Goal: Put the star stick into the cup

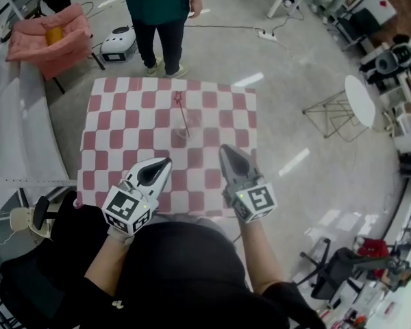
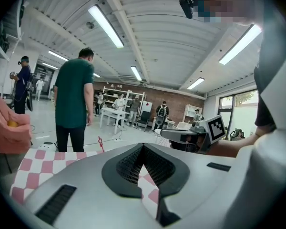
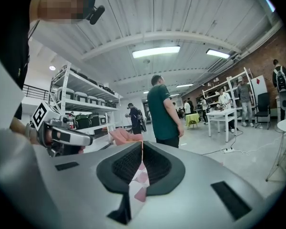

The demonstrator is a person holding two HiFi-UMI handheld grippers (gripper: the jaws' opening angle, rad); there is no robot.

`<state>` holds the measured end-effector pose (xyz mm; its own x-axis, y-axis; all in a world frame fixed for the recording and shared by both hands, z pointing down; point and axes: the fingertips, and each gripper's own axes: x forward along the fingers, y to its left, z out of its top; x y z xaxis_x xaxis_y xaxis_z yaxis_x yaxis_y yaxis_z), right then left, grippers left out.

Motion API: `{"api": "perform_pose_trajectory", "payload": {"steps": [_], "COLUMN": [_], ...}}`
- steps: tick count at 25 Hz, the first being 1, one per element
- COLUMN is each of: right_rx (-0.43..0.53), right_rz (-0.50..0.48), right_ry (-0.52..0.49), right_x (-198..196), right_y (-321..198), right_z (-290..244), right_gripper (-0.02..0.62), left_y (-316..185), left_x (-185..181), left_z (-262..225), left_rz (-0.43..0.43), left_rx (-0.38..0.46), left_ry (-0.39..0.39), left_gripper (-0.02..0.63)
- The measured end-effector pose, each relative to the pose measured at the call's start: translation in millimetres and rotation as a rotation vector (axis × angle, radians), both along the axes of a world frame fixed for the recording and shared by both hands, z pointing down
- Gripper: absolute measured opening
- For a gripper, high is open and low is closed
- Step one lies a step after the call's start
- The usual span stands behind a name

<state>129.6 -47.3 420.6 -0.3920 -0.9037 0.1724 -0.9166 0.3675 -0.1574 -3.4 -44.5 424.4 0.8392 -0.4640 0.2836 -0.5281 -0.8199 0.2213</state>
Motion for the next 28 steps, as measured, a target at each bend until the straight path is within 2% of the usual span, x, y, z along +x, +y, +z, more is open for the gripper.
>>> {"api": "perform_pose_trajectory", "payload": {"steps": [14, 20, 28], "right_rx": [0.042, 0.041, 0.052], "right_rz": [0.077, 0.101, 0.126], "right_ry": [0.002, 0.004, -0.018], "right_x": [35, 50, 64], "right_y": [71, 80, 80], "right_z": [-27, -29, -31], "right_gripper": [0.020, 0.020, 0.019], "left_y": [29, 35, 35], "left_x": [71, 93, 104], "left_z": [-8, -9, -11], "left_rz": [0.131, 0.177, 0.203], "left_rx": [0.019, 0.031, 0.035], "left_ry": [0.011, 0.010, 0.010], "left_gripper": [0.041, 0.041, 0.041]}}
